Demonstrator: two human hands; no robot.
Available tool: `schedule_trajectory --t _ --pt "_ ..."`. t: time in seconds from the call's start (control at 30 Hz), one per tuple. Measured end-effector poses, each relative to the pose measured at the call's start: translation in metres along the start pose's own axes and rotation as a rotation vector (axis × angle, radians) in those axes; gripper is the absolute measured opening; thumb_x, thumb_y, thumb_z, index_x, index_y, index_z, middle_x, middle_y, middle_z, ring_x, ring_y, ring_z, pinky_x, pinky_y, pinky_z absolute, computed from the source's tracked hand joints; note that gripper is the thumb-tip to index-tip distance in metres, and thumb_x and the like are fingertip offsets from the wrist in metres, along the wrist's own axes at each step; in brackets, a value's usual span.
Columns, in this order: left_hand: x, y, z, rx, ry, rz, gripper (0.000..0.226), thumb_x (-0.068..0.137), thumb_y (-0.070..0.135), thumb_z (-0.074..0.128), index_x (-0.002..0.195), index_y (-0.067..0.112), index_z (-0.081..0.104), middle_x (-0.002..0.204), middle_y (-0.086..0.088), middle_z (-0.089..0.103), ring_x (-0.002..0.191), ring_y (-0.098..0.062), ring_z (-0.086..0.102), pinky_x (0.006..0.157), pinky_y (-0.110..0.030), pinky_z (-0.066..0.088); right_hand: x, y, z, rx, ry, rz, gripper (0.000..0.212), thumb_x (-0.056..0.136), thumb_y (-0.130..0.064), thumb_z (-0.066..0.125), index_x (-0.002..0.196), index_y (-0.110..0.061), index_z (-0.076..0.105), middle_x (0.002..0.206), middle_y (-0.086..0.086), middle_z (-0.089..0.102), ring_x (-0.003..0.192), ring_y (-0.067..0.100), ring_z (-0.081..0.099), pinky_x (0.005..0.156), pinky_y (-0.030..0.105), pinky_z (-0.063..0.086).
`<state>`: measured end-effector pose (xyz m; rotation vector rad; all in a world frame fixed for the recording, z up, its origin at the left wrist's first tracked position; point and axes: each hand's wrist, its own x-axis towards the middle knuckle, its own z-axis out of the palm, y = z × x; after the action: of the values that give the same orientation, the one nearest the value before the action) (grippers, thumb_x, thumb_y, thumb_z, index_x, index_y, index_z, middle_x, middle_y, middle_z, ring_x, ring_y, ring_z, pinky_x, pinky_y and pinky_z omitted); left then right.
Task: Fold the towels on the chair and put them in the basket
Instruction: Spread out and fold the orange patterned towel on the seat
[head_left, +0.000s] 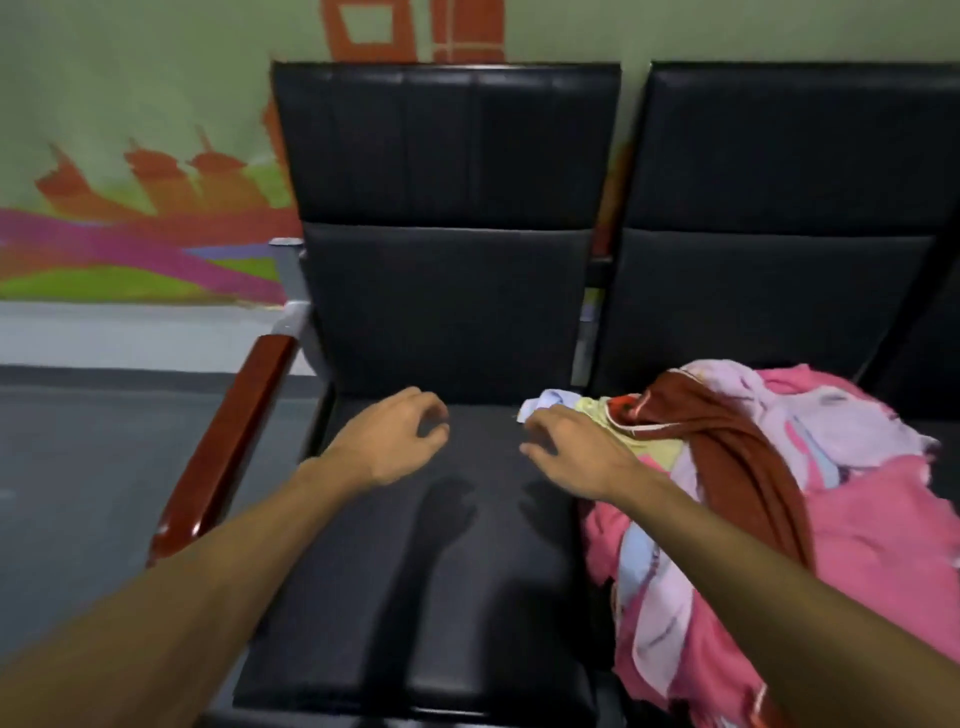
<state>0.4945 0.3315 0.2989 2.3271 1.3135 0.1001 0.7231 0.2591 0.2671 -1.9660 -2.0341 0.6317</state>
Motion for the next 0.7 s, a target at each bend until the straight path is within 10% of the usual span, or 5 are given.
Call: schedule_trajectory --t 0.5,0.7 --pt "0.116 -0.019 0.258 -0.047 0.021 0.32 0.02 0.088 0.033 0.054 0.105 0.027 0.062 0.105 0.009 0.061 0.098 -0.012 0.059 0.09 -0.038 0.049 -0.006 0.182 0.15 -0.283 0.331 0.138 0.031 0.092 -0.023 0.053 0.12 -0.01 0.059 0.127 0.013 0.057 0.12 0.029 0.051 0.1 0.036 0.038" --pt "0.101 0.026 0.274 -0.169 0.073 0.371 0.016 0.089 0.025 0.052 0.099 0.027 0.064 0.093 0.012 0.063 0.086 -0.011 0.061 0.077 -0.032 0.052 -0.075 0.197 0.105 -0.709 0.86 0.438 0.04 0.086 -0.032 0.035 0.107 -0.012 0.062 0.111 0.012 0.061 0.105 0.034 0.053 0.088 0.045 0.037"
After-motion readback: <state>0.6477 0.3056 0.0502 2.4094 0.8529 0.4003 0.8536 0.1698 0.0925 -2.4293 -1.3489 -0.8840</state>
